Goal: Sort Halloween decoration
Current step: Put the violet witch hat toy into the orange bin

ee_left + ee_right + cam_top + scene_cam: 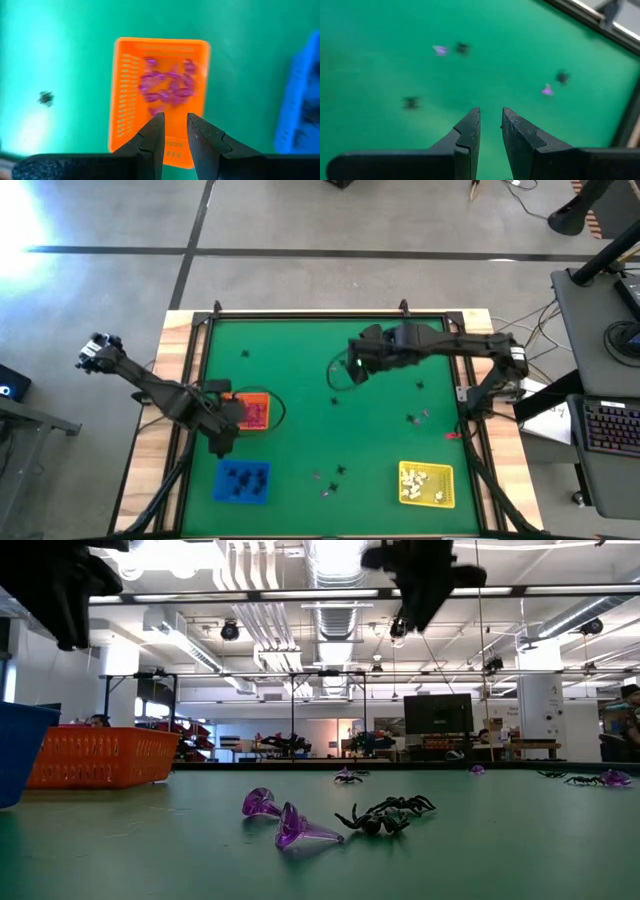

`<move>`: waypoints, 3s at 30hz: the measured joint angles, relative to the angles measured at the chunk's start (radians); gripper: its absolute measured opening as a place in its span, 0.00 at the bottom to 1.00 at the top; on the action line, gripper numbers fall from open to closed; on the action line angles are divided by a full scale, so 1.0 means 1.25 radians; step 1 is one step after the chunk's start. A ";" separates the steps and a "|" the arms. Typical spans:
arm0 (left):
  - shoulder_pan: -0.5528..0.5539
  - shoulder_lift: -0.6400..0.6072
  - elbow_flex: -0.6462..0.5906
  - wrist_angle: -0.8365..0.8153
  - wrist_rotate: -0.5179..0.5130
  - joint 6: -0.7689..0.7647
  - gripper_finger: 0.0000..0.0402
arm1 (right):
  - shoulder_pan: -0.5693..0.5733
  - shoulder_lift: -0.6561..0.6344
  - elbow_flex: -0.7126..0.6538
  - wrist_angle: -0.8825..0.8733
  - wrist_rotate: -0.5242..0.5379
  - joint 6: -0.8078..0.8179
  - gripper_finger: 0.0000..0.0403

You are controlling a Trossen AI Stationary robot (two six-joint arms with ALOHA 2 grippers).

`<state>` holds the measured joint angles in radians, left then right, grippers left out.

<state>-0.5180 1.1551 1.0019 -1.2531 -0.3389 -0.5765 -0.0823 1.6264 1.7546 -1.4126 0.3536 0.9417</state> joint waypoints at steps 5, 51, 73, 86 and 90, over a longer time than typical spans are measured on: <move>0.045 -0.049 -0.001 -0.011 -0.015 -0.035 0.16 | -0.131 0.000 -0.095 0.008 -0.076 -0.063 0.17; 0.060 -0.144 -0.002 -0.015 -0.118 -0.193 0.16 | -0.439 0.257 -0.300 0.128 -0.187 -0.401 0.36; 0.070 -0.144 -0.002 -0.017 -0.120 -0.196 0.16 | -0.492 0.258 -0.325 0.165 -0.263 -0.427 0.36; 0.070 -0.144 -0.002 -0.022 -0.120 -0.190 0.16 | -0.500 0.253 -0.366 0.224 -0.301 -0.440 0.13; 0.071 -0.144 -0.002 -0.022 -0.120 -0.190 0.16 | -0.500 0.252 -0.366 0.222 -0.300 -0.440 0.04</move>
<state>-0.4298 0.9752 0.9998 -1.2805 -0.4889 -0.8139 -0.7074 1.9420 1.2966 -1.1345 -0.0214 0.3923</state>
